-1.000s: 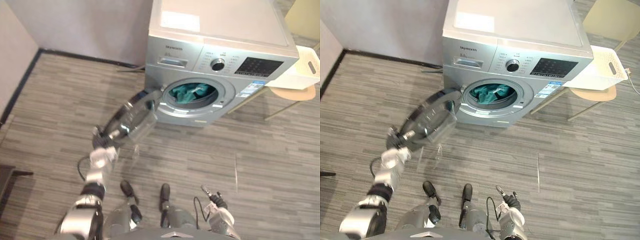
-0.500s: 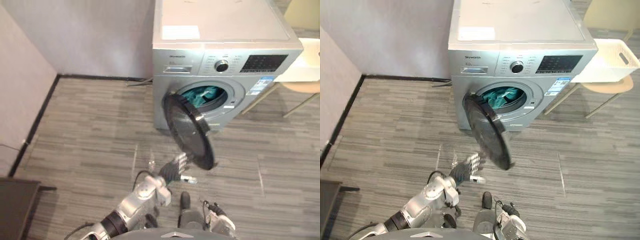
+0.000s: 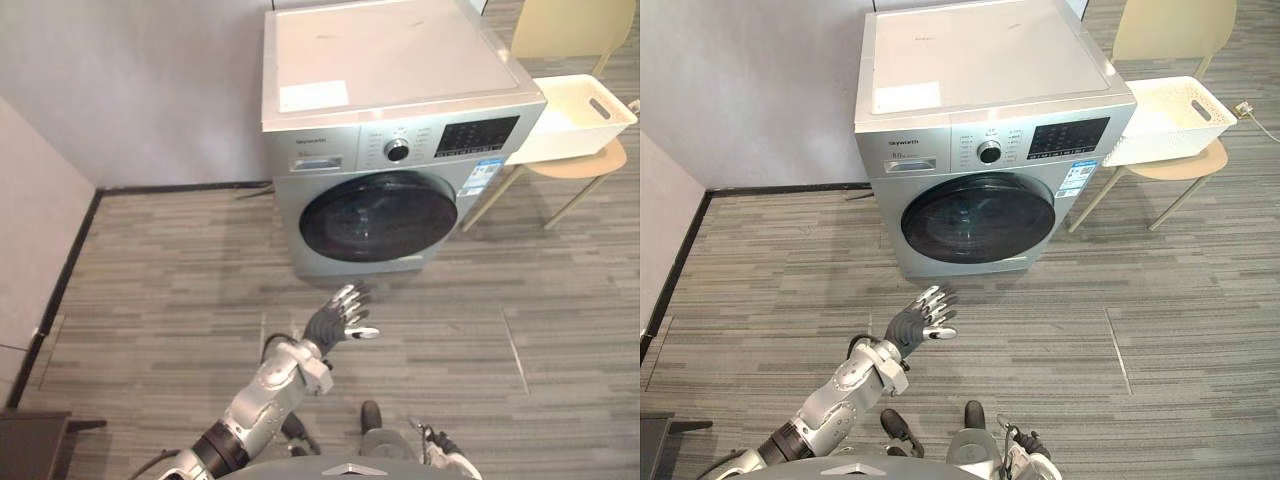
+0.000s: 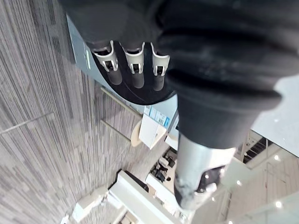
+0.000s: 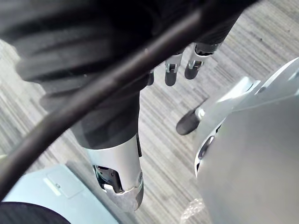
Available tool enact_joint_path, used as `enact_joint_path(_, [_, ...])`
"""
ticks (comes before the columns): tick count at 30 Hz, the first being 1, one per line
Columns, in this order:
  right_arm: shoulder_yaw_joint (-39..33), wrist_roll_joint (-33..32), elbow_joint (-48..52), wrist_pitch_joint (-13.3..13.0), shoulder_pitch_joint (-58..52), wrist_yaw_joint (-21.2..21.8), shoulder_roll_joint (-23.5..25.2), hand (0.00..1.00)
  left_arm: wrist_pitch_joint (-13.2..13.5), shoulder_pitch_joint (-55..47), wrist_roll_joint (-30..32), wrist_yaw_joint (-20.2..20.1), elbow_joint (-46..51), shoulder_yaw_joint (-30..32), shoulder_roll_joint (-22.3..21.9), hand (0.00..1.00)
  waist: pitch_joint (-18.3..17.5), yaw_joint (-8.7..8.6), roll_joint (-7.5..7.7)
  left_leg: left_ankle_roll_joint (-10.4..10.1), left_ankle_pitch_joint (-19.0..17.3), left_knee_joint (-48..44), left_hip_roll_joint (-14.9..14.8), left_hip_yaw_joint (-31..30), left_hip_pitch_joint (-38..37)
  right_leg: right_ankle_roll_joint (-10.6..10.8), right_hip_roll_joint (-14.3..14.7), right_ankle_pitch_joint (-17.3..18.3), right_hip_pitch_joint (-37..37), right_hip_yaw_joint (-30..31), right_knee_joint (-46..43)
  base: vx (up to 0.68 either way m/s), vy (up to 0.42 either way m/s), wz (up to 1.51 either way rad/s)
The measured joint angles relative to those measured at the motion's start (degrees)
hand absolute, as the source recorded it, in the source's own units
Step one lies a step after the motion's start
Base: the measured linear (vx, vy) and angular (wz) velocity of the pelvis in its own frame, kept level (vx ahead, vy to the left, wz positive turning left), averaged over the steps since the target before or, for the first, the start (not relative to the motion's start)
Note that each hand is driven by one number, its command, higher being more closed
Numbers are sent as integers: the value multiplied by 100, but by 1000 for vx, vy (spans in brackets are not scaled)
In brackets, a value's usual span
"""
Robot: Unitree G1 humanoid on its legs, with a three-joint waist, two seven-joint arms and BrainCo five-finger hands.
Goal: Pick up the laundry basket with both hands and put the clothes into the washing machine.
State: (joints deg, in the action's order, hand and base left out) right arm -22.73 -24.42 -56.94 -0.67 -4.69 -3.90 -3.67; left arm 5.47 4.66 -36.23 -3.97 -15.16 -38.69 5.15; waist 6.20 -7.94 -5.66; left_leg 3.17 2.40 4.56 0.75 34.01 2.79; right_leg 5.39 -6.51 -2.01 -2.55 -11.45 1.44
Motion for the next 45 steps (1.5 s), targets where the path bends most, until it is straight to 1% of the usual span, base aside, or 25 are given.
enact_joint_path(2, [-3,-4,-10,1,8,-8,45,0,-58,-43,231,3,-280,246,-23,0,-15,6,19,-9,30,0,0,-152,-1,-1,0,33,84,-166,14,28,-41,41])
enact_joint_path(7, [16,-9,-33,1,87,-19,99,0,-160,-450,1094,126,-1424,1418,-84,0,-92,65,163,-22,66,20,13,-424,-51,-3,2,53,311,-434,114,-10,-11,27])
enact_joint_path(9, [90,-9,-49,1,98,-22,100,0,-205,-577,1420,231,-2036,1934,-84,0,-133,158,218,-23,65,33,28,-457,-90,-4,-2,87,373,-485,151,-29,5,12])
enact_joint_path(14, [183,-9,-264,48,220,-12,99,0,-291,-753,2146,433,-3422,3226,-90,0,-147,242,310,-36,57,34,62,-627,-97,3,-14,98,483,-644,209,-17,18,17])
enact_joint_path(17, [189,-4,-294,88,265,-13,101,0,-311,-797,2599,538,-4234,4130,-133,0,-151,386,371,-41,52,35,69,-657,-97,1,-15,98,508,-675,222,-10,20,5])
enact_joint_path(18, [221,-2,-279,92,267,-14,115,0,-316,-825,2682,569,-4331,4302,-144,0,-154,406,384,-43,50,36,69,-657,-97,-2,-15,100,509,-674,226,0,0,0])
enact_joint_path(20, [348,15,-234,87,239,-16,133,0,-395,-932,3087,763,-4675,4990,-213,0,-166,474,427,-53,37,36,67,-657,-102,-48,-17,141,519,-678,226,0,8,2])
enact_joint_path(21, [343,15,-232,88,222,-17,144,0,-432,-943,3081,792,-4686,5192,-242,0,-169,488,433,-58,27,36,66,-662,-101,-51,-18,152,524,-687,222,4,18,9])
enact_joint_path(26, [26,228,-265,112,204,15,193,0,-445,-1093,3095,957,-4673,6135,-397,0,-181,763,459,-28,-63,36,133,-814,-278,23,-102,416,692,-861,19,41,27,21])
enact_joint_path(27, [-155,251,-290,142,205,17,197,0,-451,-1197,3124,964,-4666,6339,-446,0,-198,791,496,48,-156,34,239,-1027,-327,97,-280,731,672,-1126,-406,106,54,51])
enact_joint_path(29, [-268,317,-302,176,207,16,205,0,-450,-1263,3125,969,-4653,6354,-452,0,-195,815,523,100,-228,31,367,-1230,-359,154,-475,1040,651,-1339,-843,132,61,79])
enact_joint_path(30, [-314,406,-314,216,197,14,233,0,-450,-1328,3119,975,-4628,6329,-427,0,-220,862,614,97,-297,-1,513,-1425,-388,165,-744,1324,633,-1557,-1355,191,43,100])
enact_joint_path(31, [-308,458,-308,212,204,6,262,0,-453,-1328,3110,977,-4639,6323,-427,0,-236,898,642,142,-341,2,578,-1617,-426,144,-901,1400,497,-1643,-2072,198,37,109])
enact_joint_path(32, [-297,482,-222,140,200,0,253,0,-455,-1315,3069,986,-4637,6325,-463,0,-237,955,632,172,-372,-51,587,-1810,-456,15,-1115,1359,193,-1587,-3002,309,60,117])
enact_joint_path(33, [-209,474,-135,93,253,6,236,0,-455,-1305,3021,986,-4636,6276,-426,0,-187,948,609,214,-503,-385,528,-2114,-490,-306,-1288,978,-277,-1211,-4265,271,64,125])
enact_joint_path(34, [-90,455,-118,93,309,14,248,0,-470,-1288,2996,997,-4635,6232,-371,0,-66,942,613,233,-687,-710,440,-2364,-496,-259,-1277,991,-568,-815,-5033,280,50,134])
enact_joint_path(35, [36,451,-109,92,348,18,272,0,-494,-1279,2962,1006,-4637,6188,-336,0,-14,940,618,240,-845,-1015,317,-2631,-488,-183,-1154,1135,-770,-552,-5529,198,-36,124])
enact_joint_path(36, [143,446,-72,96,348,15,276,0,-507,-1280,2958,1013,-4636,6134,-306,0,-25,935,635,180,-940,-1201,216,-2856,-500,-186,-1068,1247,-932,-406,-5712,231,-70,140])
enact_joint_path(38, [340,330,81,79,350,13,321,0,-538,-1131,2961,1074,-4650,6070,-247,0,-36,876,696,-14,-1108,-1497,196,-3574,-479,-94,-1126,1293,-1221,202,-5146,216,-122,172])
enact_joint_path(39, [345,323,159,92,341,8,328,0,-538,-1071,2961,1104,-4651,6052,-255,0,-36,855,695,-34,-1141,-1567,224,-3774,-477,-101,-1141,1278,-1249,487,-4889,261,-231,188])
enact_joint_path(41, [341,206,372,94,274,-6,410,0,-537,-862,2964,1167,-4644,6036,-268,0,-81,748,713,-270,-1312,-1932,304,-4555,-282,-310,-1044,1041,-1254,1934,-3948,267,-327,184])
enact_joint_path(42, [339,201,416,89,269,-10,461,0,-535,-838,2971,1192,-4626,5991,-266,0,-120,728,722,-350,-1364,-2042,304,-4714,-213,-301,-1002,953,-1248,2256,-3844,184,-406,174])
enact_joint_path(43, [315,183,429,85,296,-24,534,0,-531,-812,2981,1218,-4618,5857,-252,0,-142,697,735,-525,-1475,-2233,279,-5089,-99,-152,-899,854,-1168,2739,-3709,173,-508,166])
enact_joint_path(44, [322,164,419,111,331,-29,569,0,-530,-804,2995,1232,-4595,5827,-255,0,-160,659,758,-730,-1603,-2402,193,-5363,-25,185,-833,789,-1033,2827,-3567,156,-556,157])
enact_joint_path(45, [341,151,425,111,332,-30,600,0,-530,-806,3017,1238,-4555,5834,-255,0,-173,644,780,-837,-1670,-2509,143,-5467,13,377,-828,760,-964,2704,-3473,117,-629,123])
